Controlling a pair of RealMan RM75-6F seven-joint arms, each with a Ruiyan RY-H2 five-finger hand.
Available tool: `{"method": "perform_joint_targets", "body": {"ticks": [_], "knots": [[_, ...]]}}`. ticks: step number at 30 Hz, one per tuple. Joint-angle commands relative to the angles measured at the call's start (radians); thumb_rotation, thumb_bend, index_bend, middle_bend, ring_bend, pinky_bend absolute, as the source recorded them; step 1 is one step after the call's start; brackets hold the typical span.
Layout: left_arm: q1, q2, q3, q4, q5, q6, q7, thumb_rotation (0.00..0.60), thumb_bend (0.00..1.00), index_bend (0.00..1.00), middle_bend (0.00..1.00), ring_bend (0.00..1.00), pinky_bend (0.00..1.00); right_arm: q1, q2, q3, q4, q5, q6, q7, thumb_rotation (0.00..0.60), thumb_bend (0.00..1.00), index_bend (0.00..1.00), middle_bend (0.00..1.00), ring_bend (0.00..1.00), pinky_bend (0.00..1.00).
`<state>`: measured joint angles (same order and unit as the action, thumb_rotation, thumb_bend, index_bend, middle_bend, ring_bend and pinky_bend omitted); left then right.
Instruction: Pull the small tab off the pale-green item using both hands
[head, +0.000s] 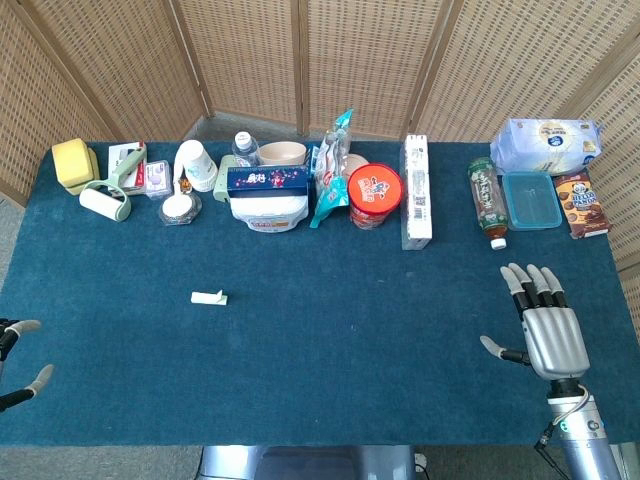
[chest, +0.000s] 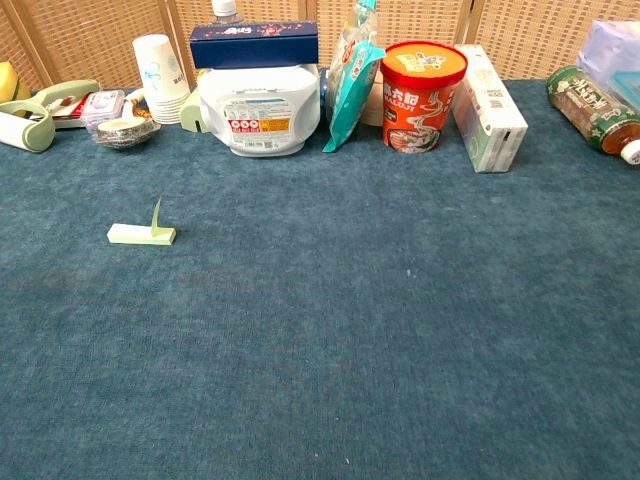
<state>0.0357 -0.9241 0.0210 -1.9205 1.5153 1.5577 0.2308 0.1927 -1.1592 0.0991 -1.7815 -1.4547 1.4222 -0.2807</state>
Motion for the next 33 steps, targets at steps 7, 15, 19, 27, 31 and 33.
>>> {"method": "perform_joint_targets", "body": {"ticks": [7, 15, 19, 27, 31, 33], "knots": [[-0.004, 0.004, 0.000, -0.001, 0.001, -0.007, -0.004, 0.479, 0.24, 0.27, 0.31, 0.21, 0.33, -0.009, -0.006, -0.008, 0.003, -0.003, 0.004, 0.017, 0.429, 0.16, 0.00, 0.03, 0.00, 0.00], [-0.008, 0.022, -0.005, -0.012, 0.009, -0.004, -0.011, 0.478, 0.24, 0.27, 0.31, 0.21, 0.33, -0.019, 0.001, -0.011, -0.003, -0.010, 0.018, 0.034, 0.426, 0.16, 0.00, 0.03, 0.00, 0.00], [-0.019, 0.042, -0.005, -0.017, 0.012, -0.022, -0.017, 0.479, 0.24, 0.27, 0.31, 0.22, 0.33, -0.019, 0.004, -0.010, -0.002, -0.008, 0.014, 0.040, 0.428, 0.16, 0.00, 0.03, 0.00, 0.00], [-0.096, 0.094, -0.027, -0.009, -0.028, -0.145, -0.059, 0.483, 0.24, 0.27, 0.31, 0.22, 0.33, -0.016, 0.002, -0.009, -0.012, -0.004, 0.006, 0.044, 0.429, 0.16, 0.00, 0.03, 0.00, 0.00], [-0.153, 0.101, -0.047, 0.001, -0.048, -0.223, -0.051, 0.485, 0.24, 0.27, 0.31, 0.22, 0.33, -0.024, 0.003, -0.012, -0.017, -0.007, 0.017, 0.044, 0.427, 0.16, 0.00, 0.03, 0.00, 0.00], [-0.184, 0.106, -0.057, 0.001, -0.062, -0.268, -0.052, 0.487, 0.24, 0.27, 0.31, 0.23, 0.33, -0.030, 0.006, -0.015, -0.021, -0.007, 0.022, 0.045, 0.428, 0.16, 0.00, 0.03, 0.00, 0.00]]}}
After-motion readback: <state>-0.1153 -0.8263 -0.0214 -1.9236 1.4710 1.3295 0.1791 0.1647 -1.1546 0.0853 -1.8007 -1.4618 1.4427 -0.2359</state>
